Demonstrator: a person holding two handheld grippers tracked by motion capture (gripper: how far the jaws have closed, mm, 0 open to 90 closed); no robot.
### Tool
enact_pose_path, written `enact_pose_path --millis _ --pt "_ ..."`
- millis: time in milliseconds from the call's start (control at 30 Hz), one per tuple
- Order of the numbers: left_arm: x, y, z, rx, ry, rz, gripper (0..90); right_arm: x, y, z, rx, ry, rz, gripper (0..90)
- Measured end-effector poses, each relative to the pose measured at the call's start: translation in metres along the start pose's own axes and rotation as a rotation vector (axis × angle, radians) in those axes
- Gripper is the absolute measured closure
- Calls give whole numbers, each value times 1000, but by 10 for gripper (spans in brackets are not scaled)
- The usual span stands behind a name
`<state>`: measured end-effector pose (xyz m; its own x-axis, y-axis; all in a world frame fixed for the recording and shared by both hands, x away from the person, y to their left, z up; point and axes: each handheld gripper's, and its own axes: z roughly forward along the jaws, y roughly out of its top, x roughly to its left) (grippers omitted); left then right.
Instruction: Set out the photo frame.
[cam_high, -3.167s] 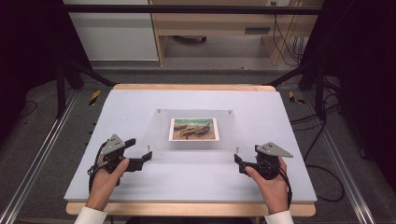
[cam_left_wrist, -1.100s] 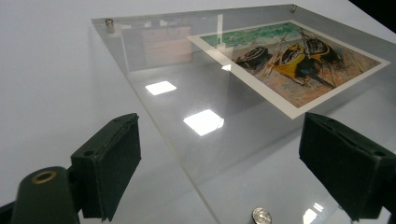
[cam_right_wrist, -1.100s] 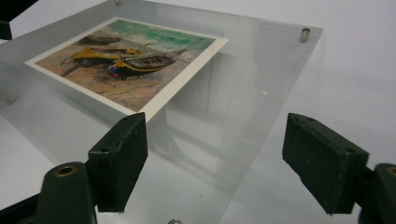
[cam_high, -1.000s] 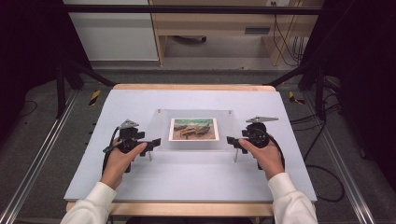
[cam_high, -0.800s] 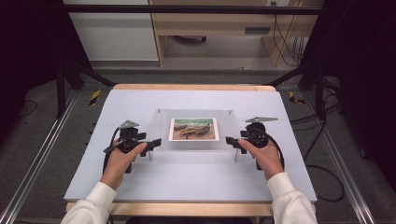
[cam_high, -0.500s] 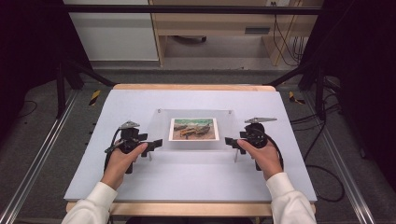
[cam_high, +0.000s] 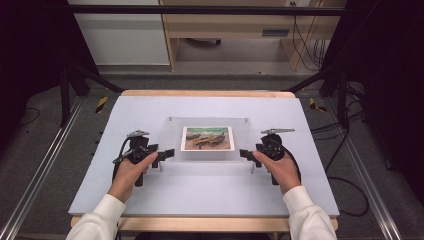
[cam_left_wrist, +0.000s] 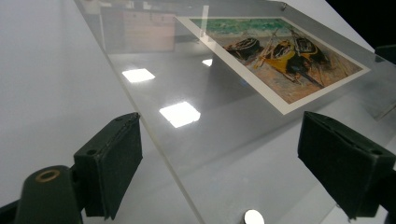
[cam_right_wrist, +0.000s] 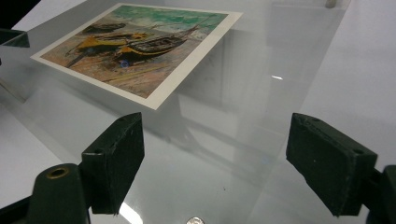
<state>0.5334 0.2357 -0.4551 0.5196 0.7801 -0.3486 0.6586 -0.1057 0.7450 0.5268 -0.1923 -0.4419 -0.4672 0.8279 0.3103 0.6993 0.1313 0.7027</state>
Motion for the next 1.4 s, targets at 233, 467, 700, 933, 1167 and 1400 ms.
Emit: enact_pose_path --millis 233,467,700,933,1167,1400 --pt "0 -2 1 5 -39 -31 132 -1 0 0 10 10 19 189" --pt "2 -2 2 8 -48 -33 133 -3 0 0 22 24 39 184" --pt "3 -1 3 8 -56 -31 135 -5 -1 0 30 44 59 180" --pt "4 0 4 17 -56 -29 135 -10 0 2 45 72 91 171" --pt "6 1 5 18 -59 -30 136 -12 -2 7 49 126 133 171" --pt "5 4 5 28 -45 -30 154 -11 -2 8 51 124 142 176"
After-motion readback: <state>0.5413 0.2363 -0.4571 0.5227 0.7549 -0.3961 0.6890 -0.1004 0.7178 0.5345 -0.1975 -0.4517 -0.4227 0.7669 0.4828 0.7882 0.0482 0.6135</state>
